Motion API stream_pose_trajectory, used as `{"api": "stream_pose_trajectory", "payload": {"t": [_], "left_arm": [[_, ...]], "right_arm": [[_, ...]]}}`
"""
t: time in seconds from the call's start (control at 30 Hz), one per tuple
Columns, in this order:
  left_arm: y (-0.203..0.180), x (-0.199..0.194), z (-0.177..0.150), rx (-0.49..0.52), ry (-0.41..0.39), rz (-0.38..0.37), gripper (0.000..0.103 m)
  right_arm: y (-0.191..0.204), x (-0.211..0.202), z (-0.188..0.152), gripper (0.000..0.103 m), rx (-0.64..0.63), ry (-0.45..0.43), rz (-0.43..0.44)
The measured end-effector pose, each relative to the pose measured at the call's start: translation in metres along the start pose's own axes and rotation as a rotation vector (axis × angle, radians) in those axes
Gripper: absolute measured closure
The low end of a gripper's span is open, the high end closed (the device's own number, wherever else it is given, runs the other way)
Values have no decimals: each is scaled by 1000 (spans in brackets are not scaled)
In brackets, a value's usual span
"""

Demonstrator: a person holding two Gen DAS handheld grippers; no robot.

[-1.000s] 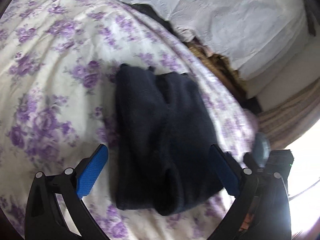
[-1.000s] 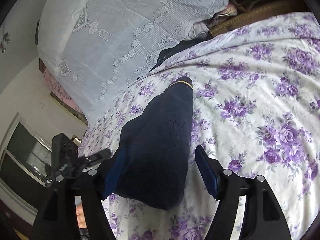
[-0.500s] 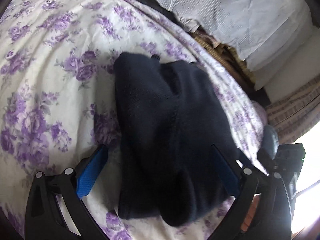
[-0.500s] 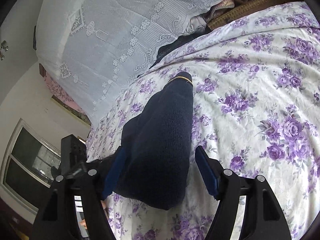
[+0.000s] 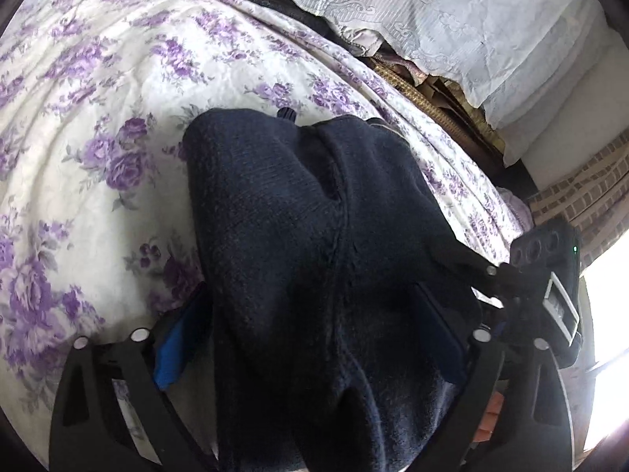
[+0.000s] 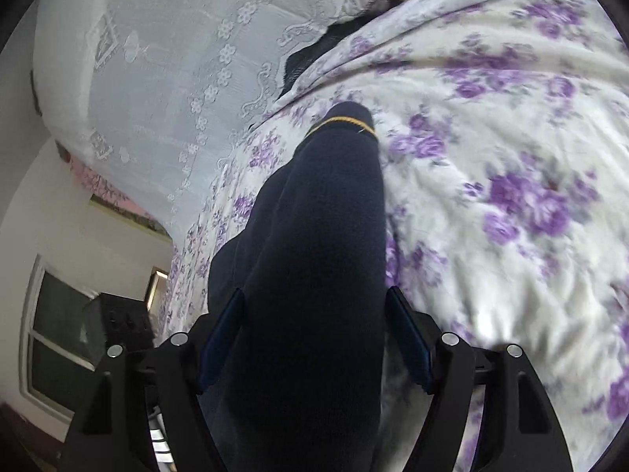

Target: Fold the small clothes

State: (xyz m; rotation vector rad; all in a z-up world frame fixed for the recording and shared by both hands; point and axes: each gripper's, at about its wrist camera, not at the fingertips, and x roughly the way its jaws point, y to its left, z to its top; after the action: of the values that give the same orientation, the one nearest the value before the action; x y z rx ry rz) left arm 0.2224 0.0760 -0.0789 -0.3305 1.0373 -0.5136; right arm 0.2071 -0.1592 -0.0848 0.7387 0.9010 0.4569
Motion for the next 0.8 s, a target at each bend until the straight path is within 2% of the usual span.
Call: {"api": "stream_pose_trajectory", "payload": {"t": [0.07, 0.13, 0.33, 0.5, 0.7, 0.8], "left_arm": [[-3, -1, -1, 9, -9, 13, 16], [-5, -2, -3, 20, -22, 38, 24], [-15, -15, -9, 57, -76, 89, 40], [-26, -25, -14, 104, -126, 120, 44], [-33, -32, -15, 109, -143, 96, 49], [-40, -36, -18, 119, -135, 53, 58]], "right_arm": [[2, 0, -2, 36, -38, -1, -1], [1, -2, -4, 44, -60, -5, -5], [23, -13, -14, 49, -228, -79, -85], [32, -26, -19, 50, -290, -119, -109], [33, -40, -25, 50, -299, -137, -118], [35, -49, -30, 50, -301, -146, -118]]}}
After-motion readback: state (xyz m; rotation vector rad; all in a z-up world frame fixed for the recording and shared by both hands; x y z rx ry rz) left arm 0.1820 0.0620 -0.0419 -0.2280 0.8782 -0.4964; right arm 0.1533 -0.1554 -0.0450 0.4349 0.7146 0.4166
